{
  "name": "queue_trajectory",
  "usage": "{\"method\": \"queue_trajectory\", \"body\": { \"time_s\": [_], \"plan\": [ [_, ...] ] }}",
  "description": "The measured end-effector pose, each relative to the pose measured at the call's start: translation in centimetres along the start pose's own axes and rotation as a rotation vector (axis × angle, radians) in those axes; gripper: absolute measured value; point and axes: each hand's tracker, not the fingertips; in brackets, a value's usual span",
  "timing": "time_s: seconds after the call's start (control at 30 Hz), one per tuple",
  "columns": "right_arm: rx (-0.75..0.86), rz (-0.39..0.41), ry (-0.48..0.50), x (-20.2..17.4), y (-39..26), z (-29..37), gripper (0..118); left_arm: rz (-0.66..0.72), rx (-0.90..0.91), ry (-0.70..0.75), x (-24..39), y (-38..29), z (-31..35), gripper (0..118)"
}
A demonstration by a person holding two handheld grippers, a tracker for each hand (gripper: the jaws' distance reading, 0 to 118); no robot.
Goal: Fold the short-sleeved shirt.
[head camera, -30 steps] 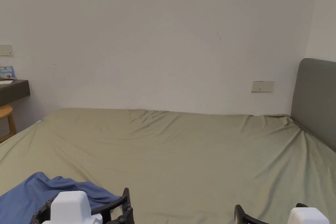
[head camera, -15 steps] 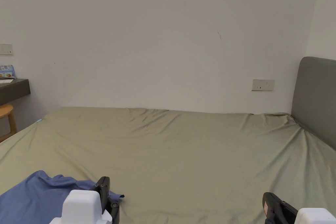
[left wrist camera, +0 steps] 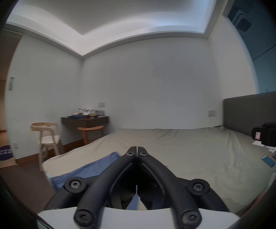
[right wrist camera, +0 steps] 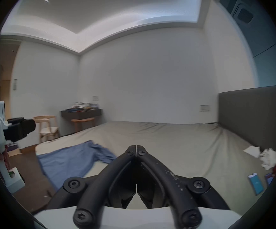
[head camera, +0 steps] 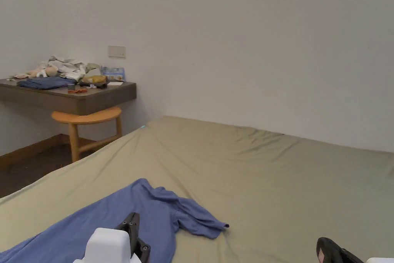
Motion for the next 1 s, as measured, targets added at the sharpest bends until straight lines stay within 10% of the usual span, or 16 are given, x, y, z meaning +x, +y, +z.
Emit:
{"method": "queue_trajectory", "body": {
  "time_s": [0.3,0.6,0.8,0.87,0.97,1.0],
  "plan": [
    [0.0,0.07,0.256,-7.4,0.4,-3.1,1,0.07,-0.117,0.234,-8.2,-3.2,2.9,0],
    [-0.054,0.077,0.216,-5.2,-0.3,-7.8,1,0.014,-0.208,0.105,-5.3,-5.2,-4.9,0],
    [-0.1,0.089,0.178,-2.7,-1.5,-14.1,1,0.023,-0.43,-0.086,-2.5,-7.8,-21.3,1],
    [-0.108,0.102,0.172,-2.1,-2.1,-16.3,1,0.042,-0.539,-0.16,-1.5,-8.9,-27.6,24],
    [-0.13,0.114,0.16,-1.2,-3.3,-18.6,1,0.078,-0.684,-0.284,0.3,-11.3,-36.3,117],
    [-0.146,0.117,0.161,-0.8,-3.8,-19.1,1,0.047,-0.683,-0.286,1.1,-12.0,-38.3,116]
  ]
}}
